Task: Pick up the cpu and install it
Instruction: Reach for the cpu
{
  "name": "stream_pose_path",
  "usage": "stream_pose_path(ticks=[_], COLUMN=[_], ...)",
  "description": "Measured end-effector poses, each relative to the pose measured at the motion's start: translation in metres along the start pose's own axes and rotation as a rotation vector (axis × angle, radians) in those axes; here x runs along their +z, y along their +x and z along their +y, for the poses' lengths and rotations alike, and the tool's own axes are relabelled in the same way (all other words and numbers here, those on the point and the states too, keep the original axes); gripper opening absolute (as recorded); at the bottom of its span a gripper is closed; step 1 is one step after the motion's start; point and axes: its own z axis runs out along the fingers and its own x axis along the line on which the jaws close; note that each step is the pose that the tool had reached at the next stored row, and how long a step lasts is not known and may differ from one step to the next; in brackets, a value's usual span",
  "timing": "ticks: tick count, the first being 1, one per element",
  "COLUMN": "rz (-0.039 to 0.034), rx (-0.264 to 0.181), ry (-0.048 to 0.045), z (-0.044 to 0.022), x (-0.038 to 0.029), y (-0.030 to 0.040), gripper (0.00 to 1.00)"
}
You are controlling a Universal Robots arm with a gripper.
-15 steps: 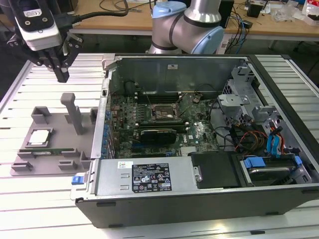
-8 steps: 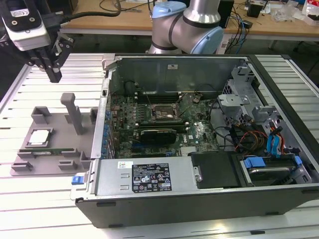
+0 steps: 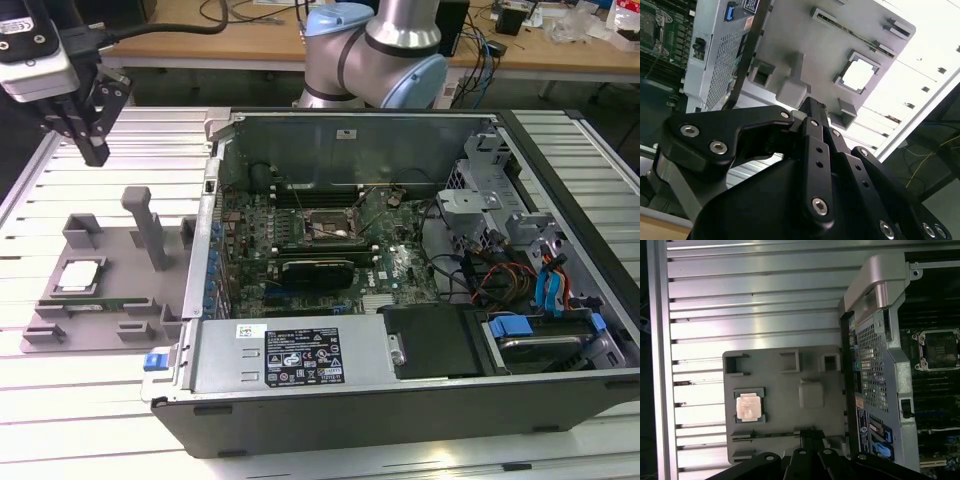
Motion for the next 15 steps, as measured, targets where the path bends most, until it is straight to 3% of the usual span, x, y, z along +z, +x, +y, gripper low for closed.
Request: stream_pose_path(ticks=[6, 15], rz=[0.0000, 0.0001], rx=[0.000, 0.000], ry=[0.0001, 0.0001], z=[-0.0013, -0.0023], x=[-0.0001, -0.0001], y=[0.0171, 0.0302], gripper=[0.11, 0.11])
